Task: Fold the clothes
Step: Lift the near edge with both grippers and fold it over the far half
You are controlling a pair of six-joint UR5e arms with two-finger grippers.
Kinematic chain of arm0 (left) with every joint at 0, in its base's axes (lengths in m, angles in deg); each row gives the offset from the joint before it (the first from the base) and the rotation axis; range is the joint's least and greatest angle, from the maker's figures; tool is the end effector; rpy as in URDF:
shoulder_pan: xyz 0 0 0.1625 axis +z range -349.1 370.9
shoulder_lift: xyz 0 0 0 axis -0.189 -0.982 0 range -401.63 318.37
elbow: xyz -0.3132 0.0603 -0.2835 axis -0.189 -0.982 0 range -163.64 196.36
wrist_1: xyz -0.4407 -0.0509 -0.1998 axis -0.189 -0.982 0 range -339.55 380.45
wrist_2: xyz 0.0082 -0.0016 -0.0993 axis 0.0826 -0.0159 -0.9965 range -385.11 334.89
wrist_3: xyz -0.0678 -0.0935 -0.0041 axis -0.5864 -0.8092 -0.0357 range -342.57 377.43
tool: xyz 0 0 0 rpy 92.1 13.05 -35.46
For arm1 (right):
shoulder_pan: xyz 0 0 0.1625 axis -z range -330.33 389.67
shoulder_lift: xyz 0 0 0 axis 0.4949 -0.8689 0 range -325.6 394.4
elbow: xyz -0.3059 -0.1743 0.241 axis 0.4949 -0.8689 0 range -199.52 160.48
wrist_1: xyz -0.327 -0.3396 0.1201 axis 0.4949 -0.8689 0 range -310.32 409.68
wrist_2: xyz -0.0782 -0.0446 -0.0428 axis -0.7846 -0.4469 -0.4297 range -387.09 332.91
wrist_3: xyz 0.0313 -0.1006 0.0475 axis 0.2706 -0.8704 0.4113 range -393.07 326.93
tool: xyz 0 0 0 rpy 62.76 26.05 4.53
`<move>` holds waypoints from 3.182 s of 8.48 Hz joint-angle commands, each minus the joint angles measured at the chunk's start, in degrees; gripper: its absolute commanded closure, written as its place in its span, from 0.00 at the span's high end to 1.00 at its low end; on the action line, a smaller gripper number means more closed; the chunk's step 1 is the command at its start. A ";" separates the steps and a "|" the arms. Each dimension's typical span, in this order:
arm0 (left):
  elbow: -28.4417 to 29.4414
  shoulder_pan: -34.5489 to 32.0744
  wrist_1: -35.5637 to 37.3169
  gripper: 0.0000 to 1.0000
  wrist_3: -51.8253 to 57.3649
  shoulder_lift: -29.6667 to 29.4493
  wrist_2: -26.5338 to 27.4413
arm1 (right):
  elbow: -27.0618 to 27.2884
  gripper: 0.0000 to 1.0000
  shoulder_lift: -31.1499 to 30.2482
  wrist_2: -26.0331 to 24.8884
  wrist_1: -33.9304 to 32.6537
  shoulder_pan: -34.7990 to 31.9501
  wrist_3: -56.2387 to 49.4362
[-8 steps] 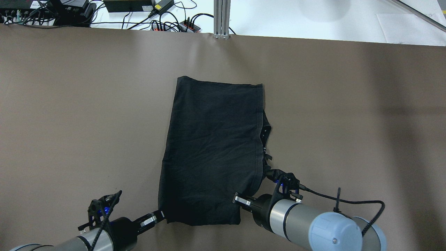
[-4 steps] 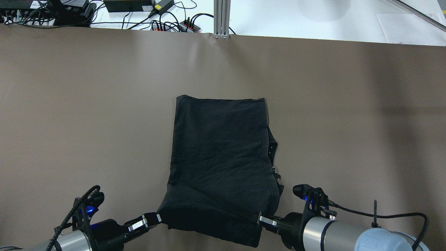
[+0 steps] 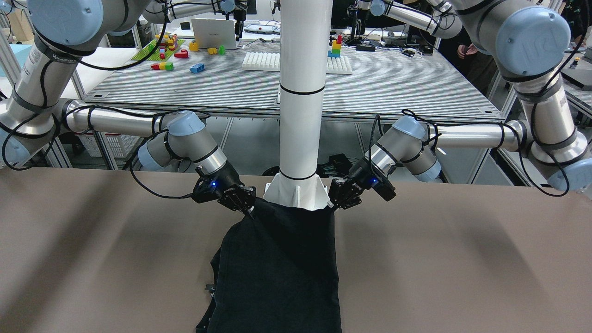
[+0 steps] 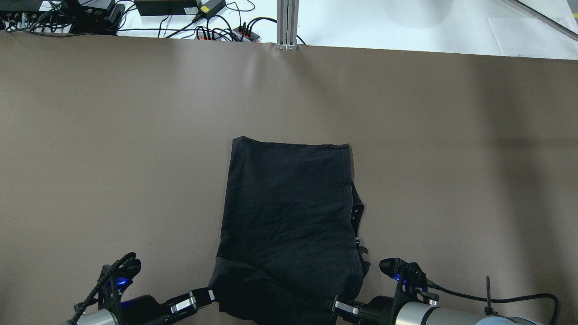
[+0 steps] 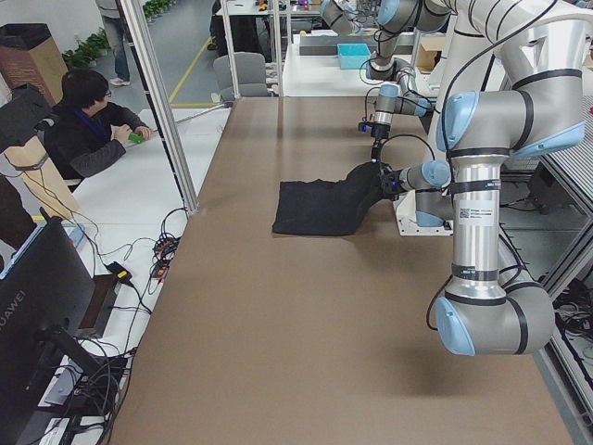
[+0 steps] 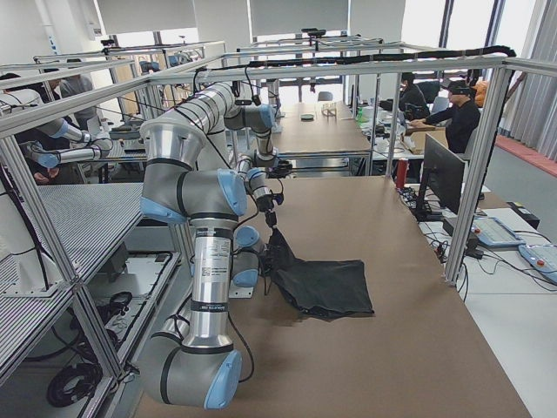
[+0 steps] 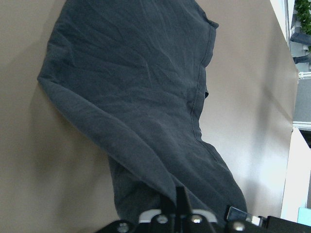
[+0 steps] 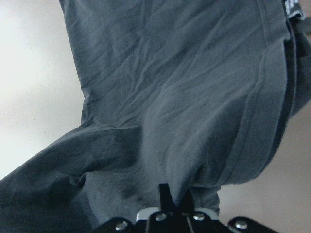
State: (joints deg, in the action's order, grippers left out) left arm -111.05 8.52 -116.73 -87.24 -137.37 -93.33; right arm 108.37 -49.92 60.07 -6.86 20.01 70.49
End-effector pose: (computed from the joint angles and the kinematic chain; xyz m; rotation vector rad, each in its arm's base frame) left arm 0.4831 -0.1964 0.1669 0.1307 1.5957 -0.5310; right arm -0.4855 -0.2237 0.1933 -0.0040 -1.3544 0.3752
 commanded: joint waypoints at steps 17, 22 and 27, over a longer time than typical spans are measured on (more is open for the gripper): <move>36.71 -30.50 -5.12 0.94 0.17 -23.09 -16.08 | -27.79 0.94 20.86 -2.97 -0.06 -21.62 -5.65; 36.62 -38.64 -4.24 0.94 4.65 -22.83 -23.50 | -26.65 0.94 23.76 3.27 -2.87 -22.60 -5.82; 34.52 -56.12 15.59 0.94 32.68 -20.38 -36.53 | -22.63 0.94 19.66 30.38 -24.95 -43.89 -46.28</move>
State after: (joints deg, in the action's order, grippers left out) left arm -75.47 -40.81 -109.48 -69.70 -159.10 -127.23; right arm 82.80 -26.94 78.57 -20.49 -12.34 46.01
